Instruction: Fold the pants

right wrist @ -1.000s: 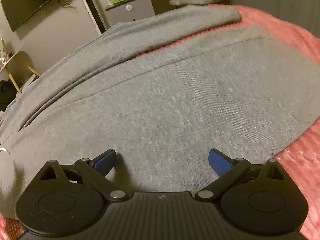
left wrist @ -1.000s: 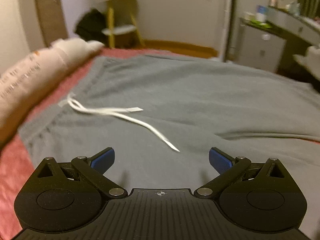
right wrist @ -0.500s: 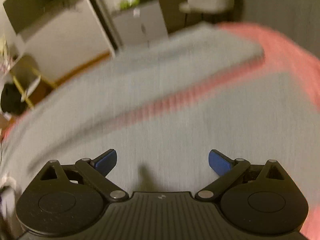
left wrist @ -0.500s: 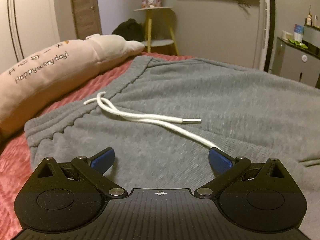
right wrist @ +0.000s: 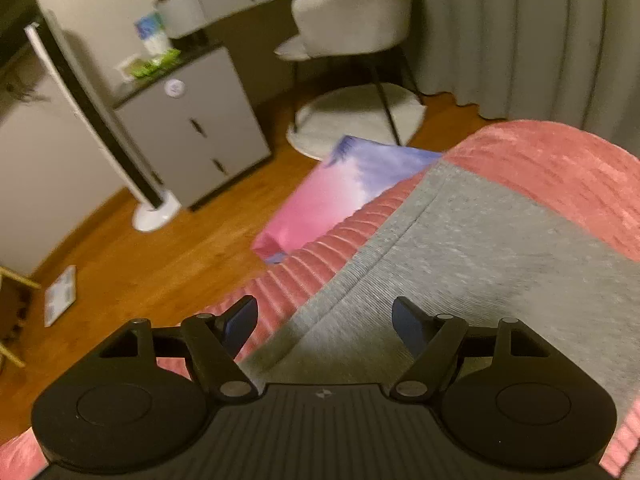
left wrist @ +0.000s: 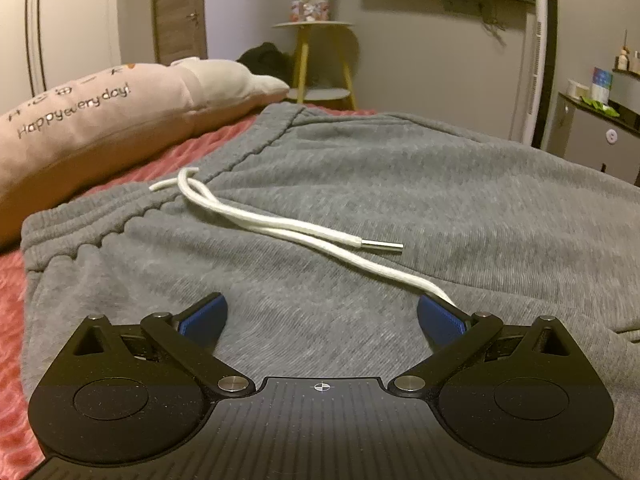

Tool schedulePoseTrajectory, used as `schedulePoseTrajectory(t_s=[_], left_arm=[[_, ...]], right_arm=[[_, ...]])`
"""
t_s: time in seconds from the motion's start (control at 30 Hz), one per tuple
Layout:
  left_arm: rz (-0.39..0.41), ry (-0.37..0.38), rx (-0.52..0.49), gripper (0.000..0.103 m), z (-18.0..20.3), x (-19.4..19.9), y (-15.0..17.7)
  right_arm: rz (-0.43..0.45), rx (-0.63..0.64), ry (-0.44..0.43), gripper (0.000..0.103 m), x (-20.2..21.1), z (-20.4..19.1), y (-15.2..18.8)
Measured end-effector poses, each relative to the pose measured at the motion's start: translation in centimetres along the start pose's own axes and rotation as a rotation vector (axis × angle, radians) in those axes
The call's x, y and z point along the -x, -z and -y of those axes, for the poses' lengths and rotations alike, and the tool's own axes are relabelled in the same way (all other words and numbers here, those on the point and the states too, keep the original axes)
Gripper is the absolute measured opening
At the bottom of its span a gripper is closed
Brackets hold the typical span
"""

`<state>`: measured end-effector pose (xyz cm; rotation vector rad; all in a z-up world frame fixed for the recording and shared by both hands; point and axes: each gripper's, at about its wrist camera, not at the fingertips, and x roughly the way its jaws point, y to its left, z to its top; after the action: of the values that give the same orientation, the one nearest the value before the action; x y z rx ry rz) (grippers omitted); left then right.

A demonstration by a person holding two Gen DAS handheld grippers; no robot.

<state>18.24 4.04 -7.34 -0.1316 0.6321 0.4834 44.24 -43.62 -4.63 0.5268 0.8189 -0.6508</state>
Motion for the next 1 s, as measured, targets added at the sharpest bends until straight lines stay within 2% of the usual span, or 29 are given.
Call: schedulePoseTrajectory(t_s=[0.07, 0.13, 0.2, 0.27, 0.33, 0.4, 0.53, 0.63, 0.7, 0.8, 0.9, 0.93, 0.97, 1.0], left_arm=[[0.002, 0.000, 0.001, 0.103, 0.0, -0.1, 0.0], [0.000, 0.005, 0.004, 0.103, -0.1, -0.1, 0.0], [-0.002, 0.012, 0.013, 0.103, -0.3, -0.1, 0.0], [-0.004, 0.017, 0.017, 0.103, -0.4, 0.0, 0.0], [-0.011, 0.024, 0.024, 0.103, -0.5, -0.1, -0.1], [-0.015, 0.033, 0.035, 0.103, -0.7, -0.2, -0.1], [-0.019, 0.038, 0.037, 0.103, -0.7, -0.1, -0.2], [-0.011, 0.056, 0.057, 0.103, -1.2, 0.2, -0.4], [0.001, 0.080, 0.072, 0.103, -1.6, 0.7, -0.5], [0.021, 0.145, 0.103, 0.103, -2.4, 1.5, -0.8], [0.035, 0.244, 0.171, 0.103, -3.3, 2.4, -1.8], [0.043, 0.281, 0.190, 0.103, -3.6, 2.7, -2.3], [0.042, 0.318, 0.207, 0.103, -3.8, 2.8, -2.8], [0.032, 0.366, 0.227, 0.103, -4.0, 2.8, -3.5]], right_arm=[[-0.055, 0.001, 0.068, 0.073, -2.1, -0.7, 0.3], [-0.022, 0.004, 0.100, 0.070, -2.3, -1.2, 0.9], [0.014, 0.020, 0.129, 0.051, -2.1, -1.8, 1.4], [0.031, 0.031, 0.148, 0.018, -1.8, -1.8, 1.6], [0.043, 0.025, 0.135, 0.009, -0.8, -1.3, 1.9], [0.087, -0.015, 0.085, 0.007, 1.3, 0.1, 2.3], [0.216, -0.116, -0.070, 0.006, 8.6, 4.9, 4.7], [0.315, -0.186, -0.140, 0.006, 15.0, 9.6, 9.4], [0.341, -0.236, -0.149, 0.006, 18.0, 13.9, 13.4], [0.311, -0.289, -0.143, 0.006, 19.2, 19.3, 19.0], [0.175, -0.357, -0.085, 0.009, 17.7, 22.8, 22.5], [0.155, -0.386, -0.073, 0.010, 17.5, 23.6, 23.0], [0.164, -0.414, -0.107, 0.010, 17.6, 24.5, 23.3], [0.165, -0.417, -0.142, 0.016, 17.8, 24.8, 23.4]])
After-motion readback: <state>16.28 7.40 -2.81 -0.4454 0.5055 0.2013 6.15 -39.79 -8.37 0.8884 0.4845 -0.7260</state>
